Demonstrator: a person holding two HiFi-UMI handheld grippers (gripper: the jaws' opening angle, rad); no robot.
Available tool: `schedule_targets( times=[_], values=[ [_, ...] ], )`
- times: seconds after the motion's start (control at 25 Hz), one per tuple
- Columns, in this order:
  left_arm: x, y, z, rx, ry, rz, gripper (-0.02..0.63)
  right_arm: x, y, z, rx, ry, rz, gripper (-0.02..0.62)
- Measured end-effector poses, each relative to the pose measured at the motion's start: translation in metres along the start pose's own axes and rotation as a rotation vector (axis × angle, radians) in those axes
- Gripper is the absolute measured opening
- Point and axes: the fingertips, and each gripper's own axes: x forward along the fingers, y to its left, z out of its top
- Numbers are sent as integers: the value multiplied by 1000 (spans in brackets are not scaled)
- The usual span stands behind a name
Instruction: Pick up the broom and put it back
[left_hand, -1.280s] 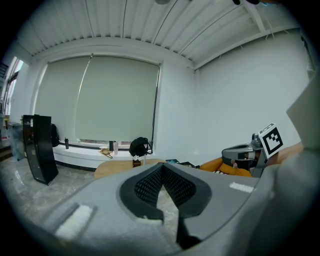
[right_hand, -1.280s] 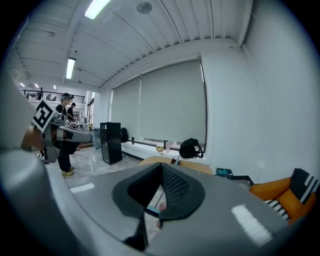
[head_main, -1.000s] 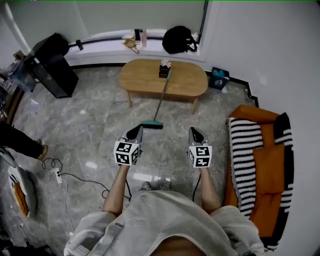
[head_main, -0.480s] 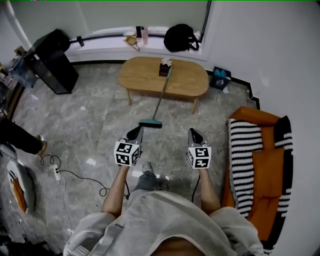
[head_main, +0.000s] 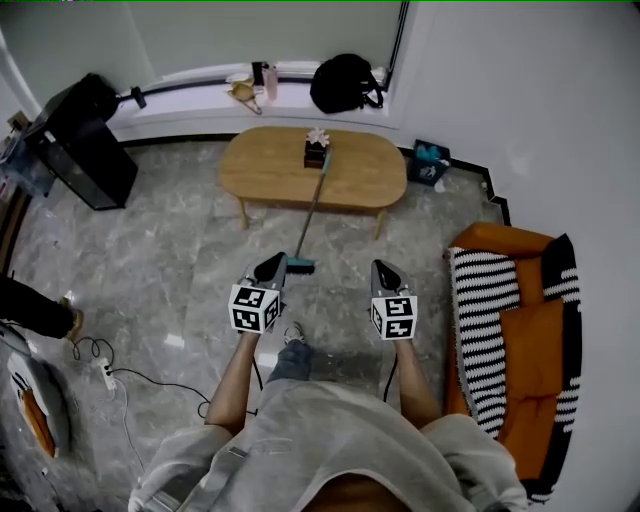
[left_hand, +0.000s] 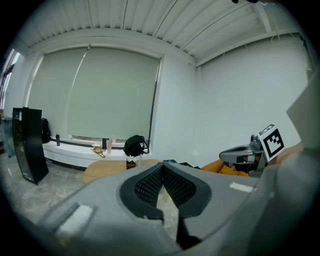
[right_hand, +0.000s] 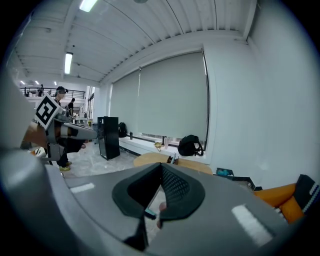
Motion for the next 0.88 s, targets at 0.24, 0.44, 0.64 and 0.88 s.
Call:
schedule_targets(
  times=[0.24, 0.44, 0.64, 0.88],
  values=[
    [51, 48, 31, -4, -9, -44, 3, 60, -10, 39, -9, -5, -41, 0],
    [81, 93, 51, -6, -13, -68, 3, 108, -4, 60, -9, 1, -63, 0],
    [106, 126, 62, -4, -13, -97, 3, 145, -1, 72, -11, 4, -86, 0],
    [126, 153, 65, -11, -5, -121, 3, 172, 4, 76, -8, 19, -102, 0]
  ],
)
